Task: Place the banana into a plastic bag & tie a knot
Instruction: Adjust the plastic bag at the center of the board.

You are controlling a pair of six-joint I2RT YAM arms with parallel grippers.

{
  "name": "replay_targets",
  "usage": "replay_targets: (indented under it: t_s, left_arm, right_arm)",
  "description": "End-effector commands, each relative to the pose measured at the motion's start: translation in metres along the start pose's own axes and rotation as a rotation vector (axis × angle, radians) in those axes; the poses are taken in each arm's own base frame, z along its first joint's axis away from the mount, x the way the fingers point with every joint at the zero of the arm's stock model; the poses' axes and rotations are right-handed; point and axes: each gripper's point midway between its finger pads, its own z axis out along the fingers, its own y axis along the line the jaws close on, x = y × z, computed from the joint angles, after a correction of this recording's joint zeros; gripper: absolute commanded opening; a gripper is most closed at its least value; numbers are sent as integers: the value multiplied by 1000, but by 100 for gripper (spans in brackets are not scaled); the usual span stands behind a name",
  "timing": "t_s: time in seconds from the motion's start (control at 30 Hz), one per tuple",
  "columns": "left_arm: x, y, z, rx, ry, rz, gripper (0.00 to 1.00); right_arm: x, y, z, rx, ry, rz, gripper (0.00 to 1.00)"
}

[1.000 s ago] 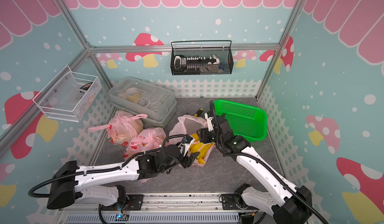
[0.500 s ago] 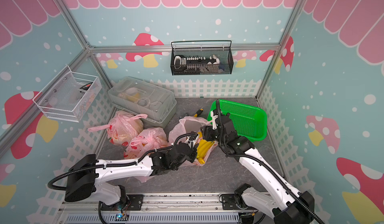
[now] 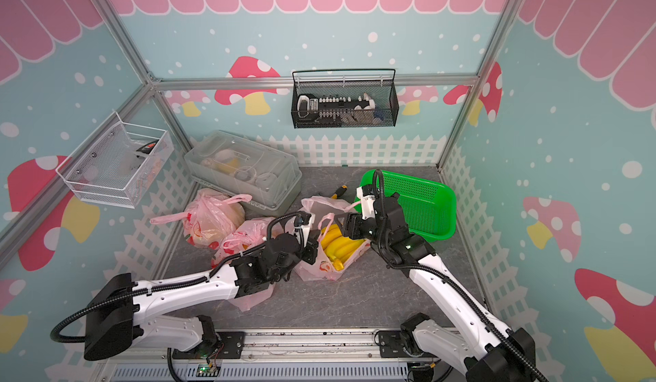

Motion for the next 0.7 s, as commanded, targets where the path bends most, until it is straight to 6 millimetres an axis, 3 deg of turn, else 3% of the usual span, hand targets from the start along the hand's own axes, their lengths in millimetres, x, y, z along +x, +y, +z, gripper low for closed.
replay_targets:
  t_s: [0.0, 0.23, 0.43, 0.57, 0.67]
  left_arm:
    - [-20, 9, -2, 25, -55, -92, 0]
    - [-39, 27, 2, -5, -73, -98, 0]
    - [-41, 21, 12, 29, -56, -95, 0]
    - [-44, 17, 20, 45, -50, -96, 0]
    - [-52, 19, 27, 61, -58, -101, 0]
  right_arm:
    - [6, 13, 2, -89, 5, -14, 68]
    - [1, 32, -19, -150, -47, -97, 66]
    - [2, 33, -29, -136, -46, -153, 67]
    - [11, 34, -25, -164, -9, -145, 67]
    - [33, 22, -6, -147, 71, -138, 67]
